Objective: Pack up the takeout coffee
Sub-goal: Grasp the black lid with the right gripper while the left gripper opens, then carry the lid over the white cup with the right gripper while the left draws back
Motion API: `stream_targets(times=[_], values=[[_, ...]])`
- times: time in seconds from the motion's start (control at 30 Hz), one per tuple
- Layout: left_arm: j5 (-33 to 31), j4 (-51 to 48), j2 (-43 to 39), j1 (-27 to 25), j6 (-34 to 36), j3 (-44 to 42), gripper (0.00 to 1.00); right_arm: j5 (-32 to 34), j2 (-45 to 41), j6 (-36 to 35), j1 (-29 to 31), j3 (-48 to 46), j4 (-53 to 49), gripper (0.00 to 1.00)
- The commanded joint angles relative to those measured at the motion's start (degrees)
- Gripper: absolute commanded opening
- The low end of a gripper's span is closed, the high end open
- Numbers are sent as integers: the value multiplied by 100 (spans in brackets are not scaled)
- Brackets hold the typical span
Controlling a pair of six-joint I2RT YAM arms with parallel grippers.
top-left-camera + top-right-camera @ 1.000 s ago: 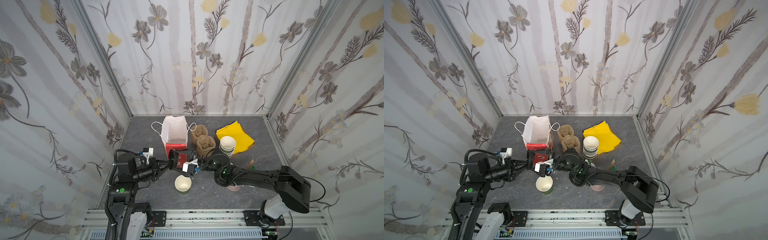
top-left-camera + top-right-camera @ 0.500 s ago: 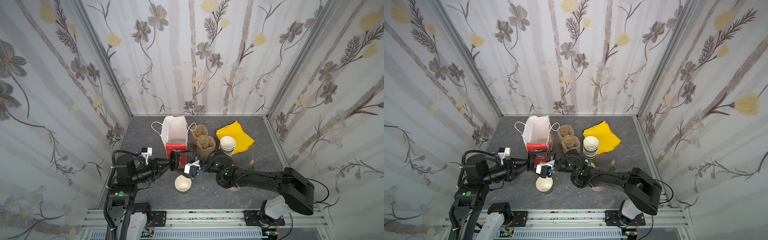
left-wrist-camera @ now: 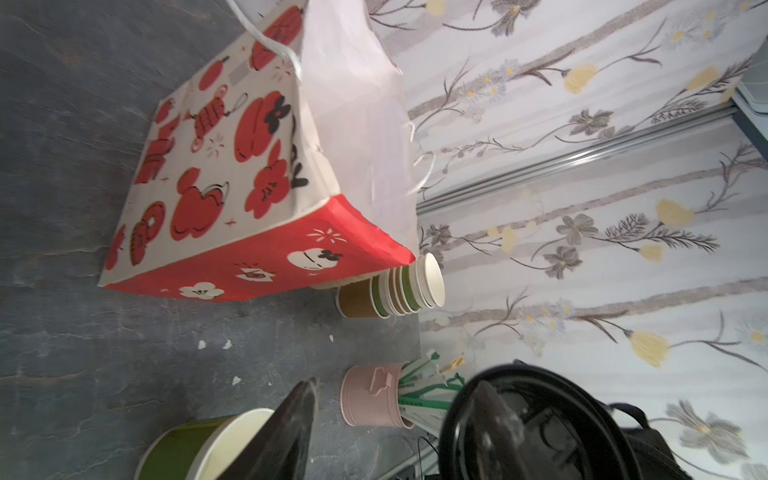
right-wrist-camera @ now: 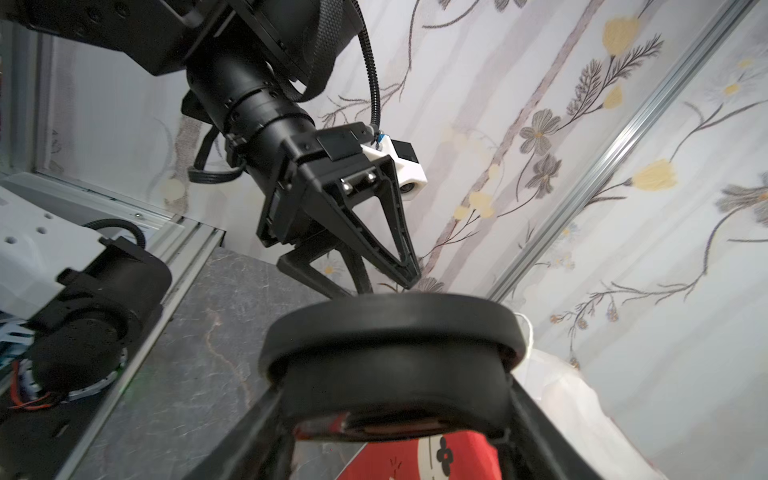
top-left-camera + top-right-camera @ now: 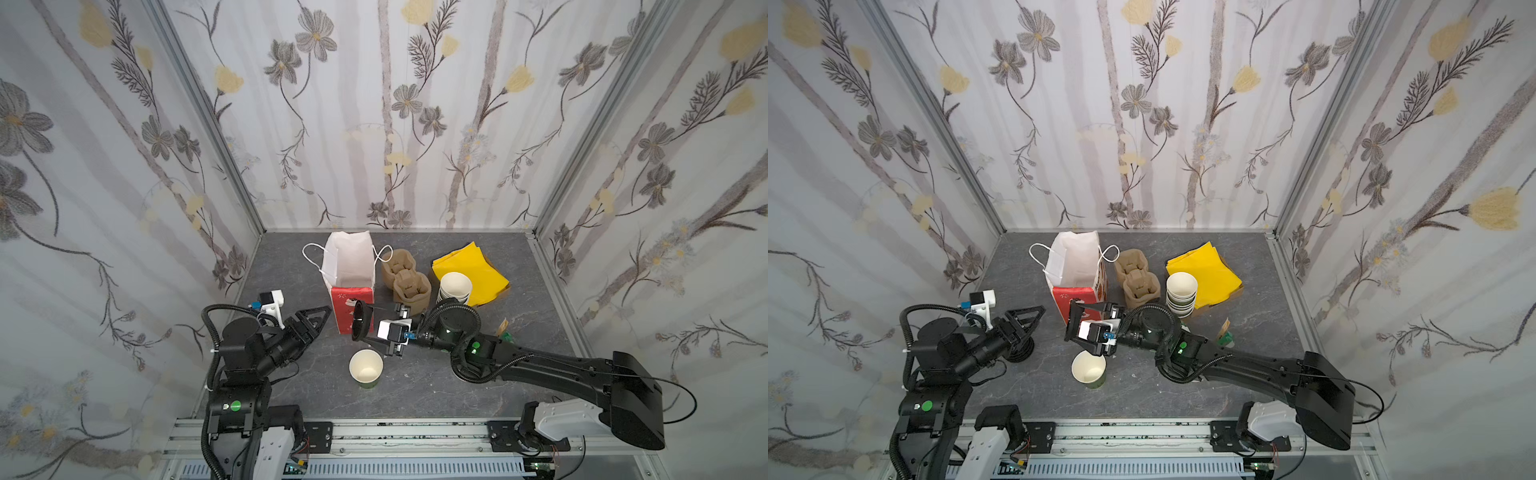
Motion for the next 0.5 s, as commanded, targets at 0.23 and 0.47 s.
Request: stream_targets(times=[0.23, 0.47], values=[[-824, 166, 463, -313, 833, -117, 61, 1552, -297, 1652, 413, 836, -3531, 62], [-1657, 172, 461, -1611, 572, -347, 61, 1916, 192, 2485, 414, 1796, -5562, 62]])
